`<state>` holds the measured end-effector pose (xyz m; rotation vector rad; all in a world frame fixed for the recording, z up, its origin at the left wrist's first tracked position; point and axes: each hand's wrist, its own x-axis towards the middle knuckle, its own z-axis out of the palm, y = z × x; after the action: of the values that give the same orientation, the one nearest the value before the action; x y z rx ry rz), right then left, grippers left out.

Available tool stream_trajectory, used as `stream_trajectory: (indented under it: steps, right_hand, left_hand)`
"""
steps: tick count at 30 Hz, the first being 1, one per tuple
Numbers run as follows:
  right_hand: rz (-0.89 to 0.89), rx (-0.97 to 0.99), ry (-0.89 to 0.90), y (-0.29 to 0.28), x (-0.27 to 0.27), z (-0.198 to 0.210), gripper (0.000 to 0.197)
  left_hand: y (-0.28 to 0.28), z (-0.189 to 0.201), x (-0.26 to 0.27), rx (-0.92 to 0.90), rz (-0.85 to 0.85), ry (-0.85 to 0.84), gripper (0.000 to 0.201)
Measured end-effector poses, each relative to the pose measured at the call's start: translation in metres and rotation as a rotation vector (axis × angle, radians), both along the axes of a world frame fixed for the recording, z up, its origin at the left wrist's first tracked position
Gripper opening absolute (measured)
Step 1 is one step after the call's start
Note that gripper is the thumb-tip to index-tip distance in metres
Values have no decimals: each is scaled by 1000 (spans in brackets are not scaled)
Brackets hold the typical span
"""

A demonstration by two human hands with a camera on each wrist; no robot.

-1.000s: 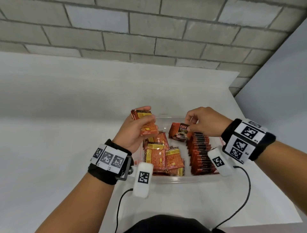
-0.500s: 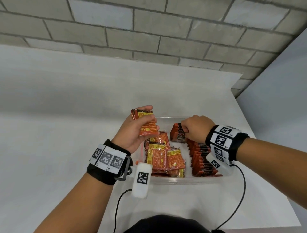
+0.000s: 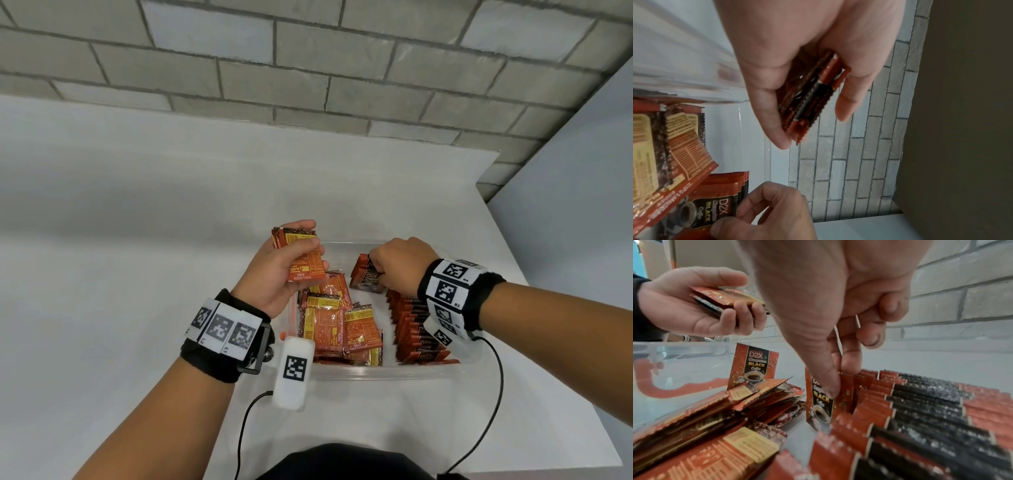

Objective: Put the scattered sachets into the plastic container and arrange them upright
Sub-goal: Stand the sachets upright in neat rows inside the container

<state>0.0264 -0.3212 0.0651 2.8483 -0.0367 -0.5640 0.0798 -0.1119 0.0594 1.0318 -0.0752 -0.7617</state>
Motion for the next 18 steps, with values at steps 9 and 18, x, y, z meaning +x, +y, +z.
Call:
stream_trajectory:
  steps: [9,18]
  right_hand:
    - [-50,91,-46,-5,-2,6,17]
    - [-229,499,-215,-5,-7,27,22]
  left_hand:
    - [-1,0,-1,-13,0,19,26]
    - [-4,2,-4,-44,-59,77,33]
